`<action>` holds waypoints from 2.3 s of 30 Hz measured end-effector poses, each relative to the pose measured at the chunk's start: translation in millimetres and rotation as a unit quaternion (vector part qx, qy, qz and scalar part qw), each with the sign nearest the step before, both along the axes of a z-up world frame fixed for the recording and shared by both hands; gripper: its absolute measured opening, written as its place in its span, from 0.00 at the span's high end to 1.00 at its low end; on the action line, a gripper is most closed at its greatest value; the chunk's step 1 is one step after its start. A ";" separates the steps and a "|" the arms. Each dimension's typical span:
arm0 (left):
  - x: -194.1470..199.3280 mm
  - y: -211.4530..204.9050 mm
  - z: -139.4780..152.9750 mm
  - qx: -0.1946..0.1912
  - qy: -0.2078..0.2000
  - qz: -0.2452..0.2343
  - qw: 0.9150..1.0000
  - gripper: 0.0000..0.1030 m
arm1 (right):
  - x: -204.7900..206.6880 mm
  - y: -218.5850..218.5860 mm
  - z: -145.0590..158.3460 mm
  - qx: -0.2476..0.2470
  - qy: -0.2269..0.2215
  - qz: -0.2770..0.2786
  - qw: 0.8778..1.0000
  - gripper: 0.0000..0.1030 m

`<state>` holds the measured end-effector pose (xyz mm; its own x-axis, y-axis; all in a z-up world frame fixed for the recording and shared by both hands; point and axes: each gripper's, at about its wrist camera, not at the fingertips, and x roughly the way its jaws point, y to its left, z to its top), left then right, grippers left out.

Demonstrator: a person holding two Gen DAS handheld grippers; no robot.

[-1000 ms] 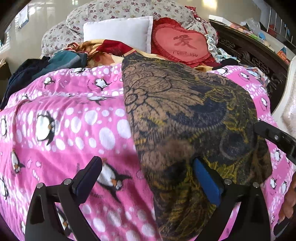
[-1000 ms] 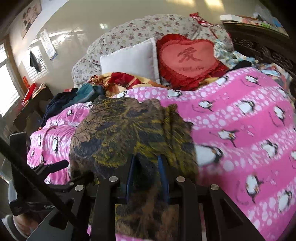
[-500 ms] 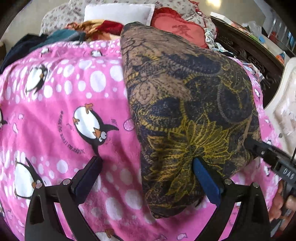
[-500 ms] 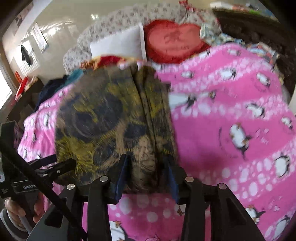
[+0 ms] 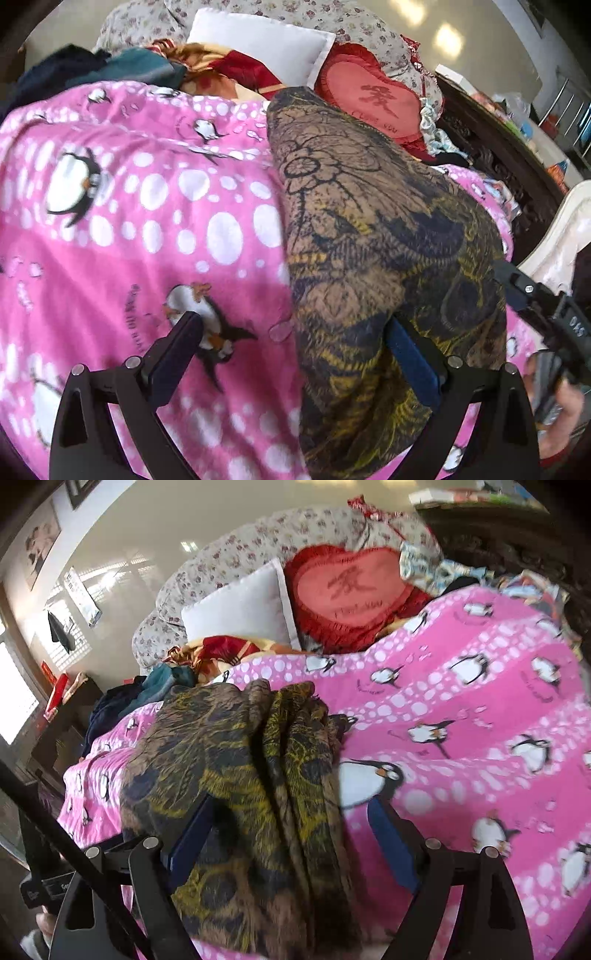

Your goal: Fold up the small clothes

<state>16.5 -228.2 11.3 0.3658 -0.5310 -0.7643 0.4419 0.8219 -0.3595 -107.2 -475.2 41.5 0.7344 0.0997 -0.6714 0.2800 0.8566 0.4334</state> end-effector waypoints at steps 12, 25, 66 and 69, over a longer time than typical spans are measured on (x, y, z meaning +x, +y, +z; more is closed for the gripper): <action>-20.3 -22.6 26.6 0.005 -0.026 -0.074 0.997 0.71 | 9.5 40.3 16.5 -0.092 -0.028 0.018 0.995 0.63; -100.8 72.9 89.1 0.011 -0.031 -0.106 0.994 0.75 | -57.4 98.8 80.0 -0.029 -0.066 0.098 0.993 0.93; -106.0 100.0 16.4 0.097 -0.037 0.007 0.995 0.27 | -12.0 124.8 0.6 -0.041 0.060 0.071 0.995 0.51; -124.1 123.7 23.8 0.080 -0.030 0.001 0.996 0.21 | -57.7 112.1 14.9 0.011 0.038 0.092 0.995 0.30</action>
<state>-107.6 -104.5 35.1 0.4147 -0.4038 -0.8155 0.4570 0.8673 -0.1971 -164.9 -363.2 56.4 0.6495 0.2432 -0.7204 0.1522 0.8867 0.4366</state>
